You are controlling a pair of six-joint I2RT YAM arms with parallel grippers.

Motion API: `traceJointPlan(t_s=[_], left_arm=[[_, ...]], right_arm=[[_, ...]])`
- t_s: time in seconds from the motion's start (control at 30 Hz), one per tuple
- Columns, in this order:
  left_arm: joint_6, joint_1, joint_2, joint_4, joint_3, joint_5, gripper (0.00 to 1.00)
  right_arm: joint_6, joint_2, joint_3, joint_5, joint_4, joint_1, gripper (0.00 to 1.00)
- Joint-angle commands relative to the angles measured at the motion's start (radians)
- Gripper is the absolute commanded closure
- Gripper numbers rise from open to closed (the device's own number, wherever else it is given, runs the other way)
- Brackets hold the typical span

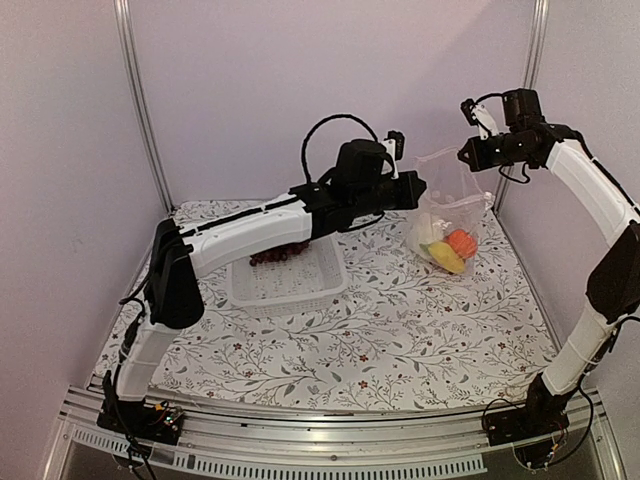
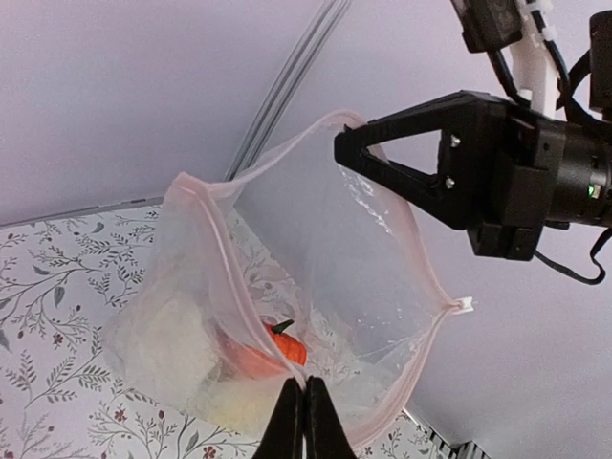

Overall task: Place the food in the zip-top bag and seal the zipper
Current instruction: Adjust the zipper food storage bag at the center of the board, then pick up the fake fruit from the bin.

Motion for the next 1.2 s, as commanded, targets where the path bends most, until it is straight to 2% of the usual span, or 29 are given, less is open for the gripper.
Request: traceJointPlan(t_s=[0.0, 0.2, 0.33, 0.47, 0.63, 0.83, 1.0, 1.17], left_arm=[[0.036, 0.055, -0.026, 0.007, -0.028, 0.046, 0.97], [0.100, 0.076, -0.167, 0.040, -0.274, 0.110, 0.62], [0.173, 0.078, -0.323, 0.062, -0.484, 0.066, 0.52], [0.255, 0.090, -0.469, 0.012, -0.657, -0.075, 0.42], [0.308, 0.142, -0.584, -0.125, -0.804, -0.202, 0.39], [0.321, 0.238, -0.689, -0.199, -0.965, -0.250, 0.37], [0.359, 0.321, -0.709, -0.256, -1.007, -0.217, 0.36], [0.375, 0.408, -0.657, -0.339, -0.964, -0.119, 0.39]], right_arm=[[-0.005, -0.032, -0.023, -0.034, 0.050, -0.001, 1.00], [0.033, -0.041, -0.157, -0.216, 0.093, 0.008, 1.00], [0.044, -0.027, -0.164, -0.305, 0.093, 0.013, 1.00], [0.029, -0.039, -0.171, -0.358, 0.104, 0.014, 1.00], [0.016, -0.059, -0.209, -0.433, 0.128, 0.015, 1.00], [0.025, -0.064, -0.247, -0.475, 0.136, 0.015, 1.00], [0.025, -0.073, -0.254, -0.478, 0.138, 0.015, 1.00], [0.024, -0.079, -0.267, -0.478, 0.141, 0.015, 1.00]])
